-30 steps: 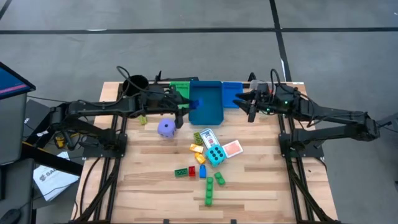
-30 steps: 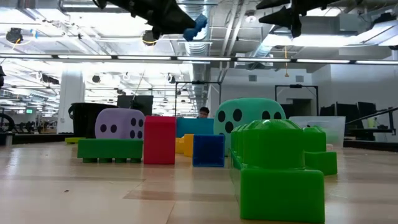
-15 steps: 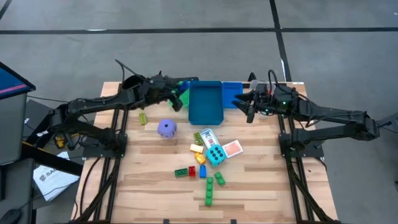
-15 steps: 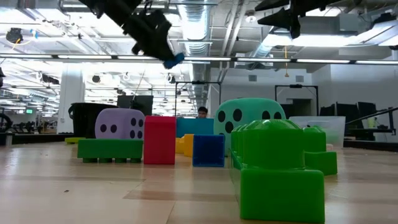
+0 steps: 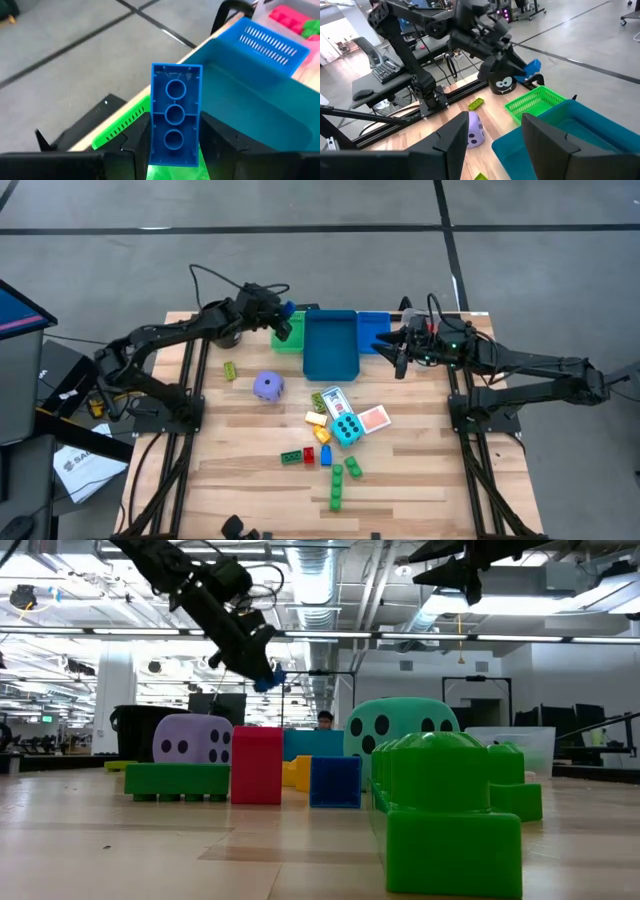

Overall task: Pick & Place Toys
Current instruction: Put the small blue game piece into the green bin

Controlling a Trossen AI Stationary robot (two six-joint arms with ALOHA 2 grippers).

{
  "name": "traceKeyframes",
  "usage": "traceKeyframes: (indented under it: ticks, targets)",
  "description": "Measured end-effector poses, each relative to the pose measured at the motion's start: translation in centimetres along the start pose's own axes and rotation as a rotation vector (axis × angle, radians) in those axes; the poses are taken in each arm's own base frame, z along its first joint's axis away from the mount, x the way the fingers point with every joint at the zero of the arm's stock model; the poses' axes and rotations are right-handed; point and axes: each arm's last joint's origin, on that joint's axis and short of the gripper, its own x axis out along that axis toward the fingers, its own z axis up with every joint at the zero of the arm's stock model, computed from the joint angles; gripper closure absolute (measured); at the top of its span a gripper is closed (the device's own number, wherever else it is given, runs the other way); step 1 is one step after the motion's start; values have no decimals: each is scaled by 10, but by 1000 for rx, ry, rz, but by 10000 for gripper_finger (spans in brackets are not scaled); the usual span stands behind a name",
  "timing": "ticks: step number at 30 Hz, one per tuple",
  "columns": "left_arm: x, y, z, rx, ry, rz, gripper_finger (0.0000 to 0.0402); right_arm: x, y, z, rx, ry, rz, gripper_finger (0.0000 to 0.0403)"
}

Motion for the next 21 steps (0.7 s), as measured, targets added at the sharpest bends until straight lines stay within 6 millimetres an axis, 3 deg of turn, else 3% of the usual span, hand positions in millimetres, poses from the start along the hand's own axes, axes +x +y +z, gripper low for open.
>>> traceKeyframes:
  ticks: [9, 21]
  targets:
    - [23, -2, -13, 2, 76, -33, 268, 0, 0, 0, 1, -3, 2, 223]
    - [30, 10, -14, -18, 75, -2, 267, 0, -1, -2, 13, 21, -7, 223]
